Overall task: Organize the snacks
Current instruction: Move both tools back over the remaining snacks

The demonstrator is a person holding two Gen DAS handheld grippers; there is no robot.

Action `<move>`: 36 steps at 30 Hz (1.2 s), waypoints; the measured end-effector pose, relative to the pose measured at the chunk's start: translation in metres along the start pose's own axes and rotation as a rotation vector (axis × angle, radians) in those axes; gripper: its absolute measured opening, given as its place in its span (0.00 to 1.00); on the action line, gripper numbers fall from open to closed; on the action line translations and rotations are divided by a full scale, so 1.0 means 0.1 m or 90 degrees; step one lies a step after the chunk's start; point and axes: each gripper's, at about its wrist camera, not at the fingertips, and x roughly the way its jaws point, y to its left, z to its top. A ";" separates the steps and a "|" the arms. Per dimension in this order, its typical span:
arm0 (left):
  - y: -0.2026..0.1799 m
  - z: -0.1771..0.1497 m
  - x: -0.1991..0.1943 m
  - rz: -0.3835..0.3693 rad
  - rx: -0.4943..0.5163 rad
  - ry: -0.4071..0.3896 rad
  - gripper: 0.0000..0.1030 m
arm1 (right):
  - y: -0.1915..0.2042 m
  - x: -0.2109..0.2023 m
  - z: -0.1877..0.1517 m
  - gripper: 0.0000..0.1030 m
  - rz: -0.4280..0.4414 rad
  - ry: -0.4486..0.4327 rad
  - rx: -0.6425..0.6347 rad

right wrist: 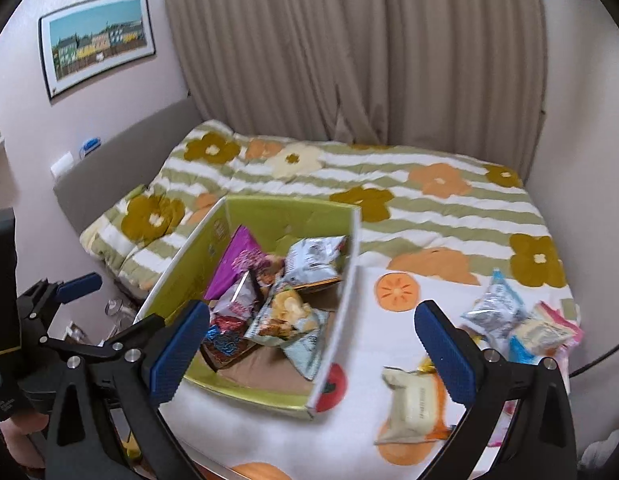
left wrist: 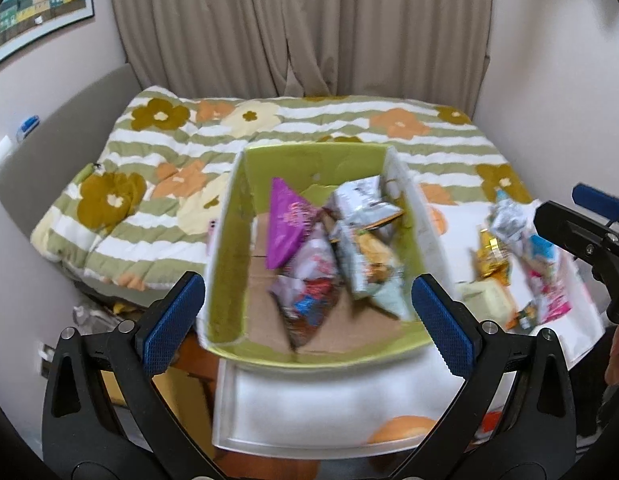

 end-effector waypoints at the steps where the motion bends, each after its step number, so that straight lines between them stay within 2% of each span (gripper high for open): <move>1: -0.06 -0.01 -0.05 -0.005 -0.003 -0.004 1.00 | -0.06 -0.08 -0.02 0.99 -0.006 -0.008 0.003; 8: -0.72 -0.09 -0.33 -0.045 0.012 -0.043 1.00 | -0.74 -0.74 -0.23 0.99 -0.053 -0.053 0.042; 12: -1.10 -0.16 -0.34 -0.068 0.027 -0.035 1.00 | -1.10 -1.03 -0.41 0.99 -0.091 -0.061 0.060; 19: -1.66 -0.30 -0.25 -0.091 0.047 -0.012 1.00 | -1.53 -1.26 -0.66 0.99 -0.109 -0.065 0.070; 26: -2.11 -0.50 0.11 -0.093 0.038 0.029 1.00 | -1.99 -1.19 -0.98 0.99 -0.118 -0.032 0.086; 36: -2.56 -0.83 0.88 -0.062 0.019 0.086 1.00 | -2.54 -0.63 -1.47 0.99 -0.112 0.041 0.125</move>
